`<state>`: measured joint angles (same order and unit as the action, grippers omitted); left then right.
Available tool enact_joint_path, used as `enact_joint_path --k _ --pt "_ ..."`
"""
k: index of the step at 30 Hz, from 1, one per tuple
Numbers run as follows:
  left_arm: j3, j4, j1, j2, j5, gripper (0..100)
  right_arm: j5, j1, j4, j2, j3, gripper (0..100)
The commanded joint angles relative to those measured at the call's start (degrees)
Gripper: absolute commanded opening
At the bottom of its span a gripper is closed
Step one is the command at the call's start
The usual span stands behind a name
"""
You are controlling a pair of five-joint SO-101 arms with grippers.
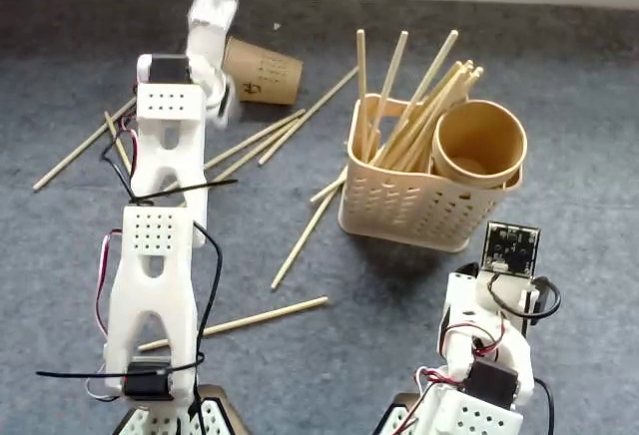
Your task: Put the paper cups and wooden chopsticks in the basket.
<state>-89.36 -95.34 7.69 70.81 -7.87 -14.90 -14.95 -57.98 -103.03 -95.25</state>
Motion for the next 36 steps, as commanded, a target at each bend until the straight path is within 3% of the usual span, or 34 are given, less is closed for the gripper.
enact_joint_path --k 1,6,10,12,17,19,21,24,26,31,36 --pt "-5.3 -2.1 1.6 -10.6 0.5 19 -0.9 2.2 1.8 -0.2 -5.8 33.6" --pt "-6.4 5.0 -2.1 -15.3 0.6 19 -0.9 2.4 1.8 -0.2 -5.8 33.6" --pt "-4.4 17.8 -5.9 -14.7 0.6 19 -0.9 2.4 1.8 -0.2 -5.8 33.6" --pt "0.0 28.0 -7.5 -13.8 0.7 19 -0.9 2.4 1.8 -0.2 -5.8 33.6" --pt "19.5 63.4 -9.1 -7.3 3.0 19 -0.9 2.3 1.4 -0.1 -5.8 33.6" --pt "26.1 67.6 -9.0 -5.2 0.1 19 -0.9 2.3 1.4 -0.1 -5.8 33.6" --pt "28.9 65.7 -8.6 -3.4 -3.2 19 -0.9 2.3 1.4 -0.1 -5.8 33.6" --pt "28.9 51.6 -6.3 -3.2 -6.4 19 -0.9 2.3 1.4 -0.1 -5.8 33.6" --pt "25.9 36.7 -4.4 -5.7 -6.7 19 -0.9 2.3 1.4 -0.1 -5.8 33.6" --pt "15.2 -9.5 -2.9 -14.0 -11.1 19 -0.9 2.4 1.7 -0.1 -5.8 33.6" --pt "13.8 -5.5 3.9 -29.1 -9.1 19 -0.9 2.3 1.7 -0.1 -5.8 33.6"
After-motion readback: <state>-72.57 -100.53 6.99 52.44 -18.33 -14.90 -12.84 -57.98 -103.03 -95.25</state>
